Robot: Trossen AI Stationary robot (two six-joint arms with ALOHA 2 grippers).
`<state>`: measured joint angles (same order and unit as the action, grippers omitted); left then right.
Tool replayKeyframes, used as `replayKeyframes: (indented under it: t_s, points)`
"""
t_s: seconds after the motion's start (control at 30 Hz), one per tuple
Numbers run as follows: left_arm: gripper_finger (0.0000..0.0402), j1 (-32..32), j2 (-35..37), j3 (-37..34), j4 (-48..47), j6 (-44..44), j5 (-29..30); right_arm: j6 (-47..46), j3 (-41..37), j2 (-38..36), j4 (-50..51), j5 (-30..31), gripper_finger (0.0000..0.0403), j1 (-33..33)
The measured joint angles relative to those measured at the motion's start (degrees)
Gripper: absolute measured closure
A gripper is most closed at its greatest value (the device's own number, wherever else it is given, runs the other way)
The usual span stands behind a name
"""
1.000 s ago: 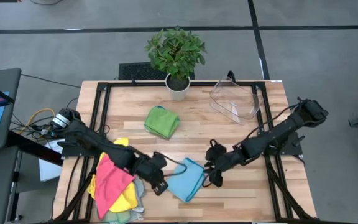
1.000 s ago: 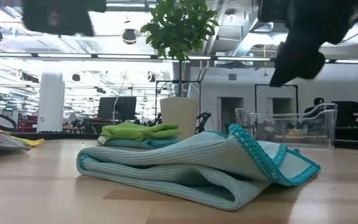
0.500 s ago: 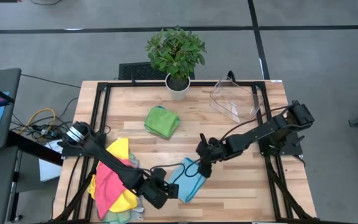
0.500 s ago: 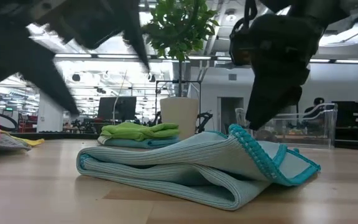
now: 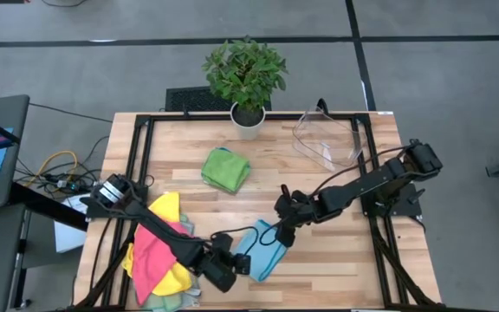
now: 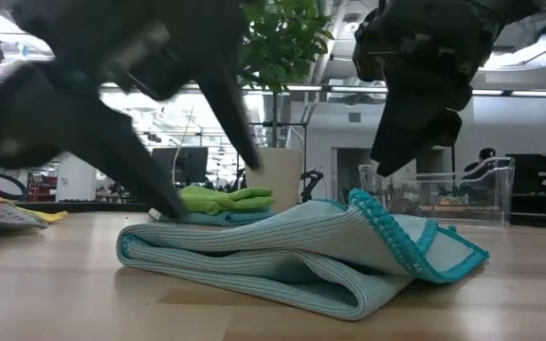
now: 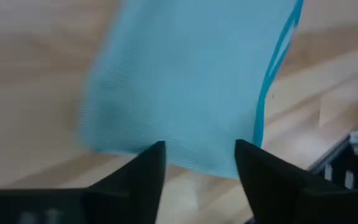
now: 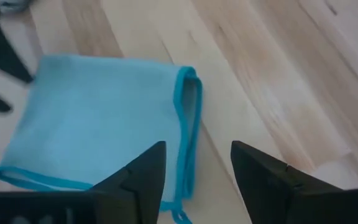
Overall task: Fold microfiber towels
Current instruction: Fold the light blue microfiber towel, then stack the light blue microfiber towel on the green microfiber towel
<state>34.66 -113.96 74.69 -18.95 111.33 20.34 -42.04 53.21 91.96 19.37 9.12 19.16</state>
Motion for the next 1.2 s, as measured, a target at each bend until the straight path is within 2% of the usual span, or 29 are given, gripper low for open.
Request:
replayKeyframes:
  t_s: [0.17,0.27,0.4,0.5,0.6,0.83,0.97,1.07,1.2]
  points:
    - [0.0298,-1.6,-0.6,-2.3,3.8,-4.0,-5.1,0.0,0.0,-1.4,1.8,1.4,0.0209,0.0]
    - [0.035,-2.5,-0.4,-4.0,0.8,-4.2,-7.9,0.3,0.1,-2.0,2.0,1.6,0.0217,0.3]
    - [0.0395,-5.2,0.0,-5.4,0.9,-10.5,-13.8,0.4,0.0,-2.3,2.8,1.4,0.0222,0.4]
    - [0.0394,-8.3,0.2,-5.4,1.0,-18.4,-17.2,0.4,0.0,-2.3,2.5,1.4,0.0217,0.3]
    - [0.0387,-12.1,1.0,-5.5,-0.6,-25.1,-17.6,-0.4,0.0,-2.3,2.1,1.2,0.0199,-0.1]
    - [0.0393,-19.5,6.2,-5.8,-14.6,-38.2,-17.7,-0.7,0.0,-2.3,1.9,1.3,0.016,-1.7]
    - [0.0393,-22.6,9.9,-5.8,-15.8,-42.8,-19.5,-3.9,0.0,-2.3,1.3,1.3,0.0158,-2.6]
    - [0.037,-23.7,12.2,-5.8,-16.1,-42.9,-22.3,-9.0,0.0,-2.3,1.3,0.1,0.0158,-2.8]
    - [0.0307,-22.4,14.4,-5.8,-16.4,-38.4,-22.1,-14.2,-0.8,-2.3,0.4,0.2,0.0158,-0.5]
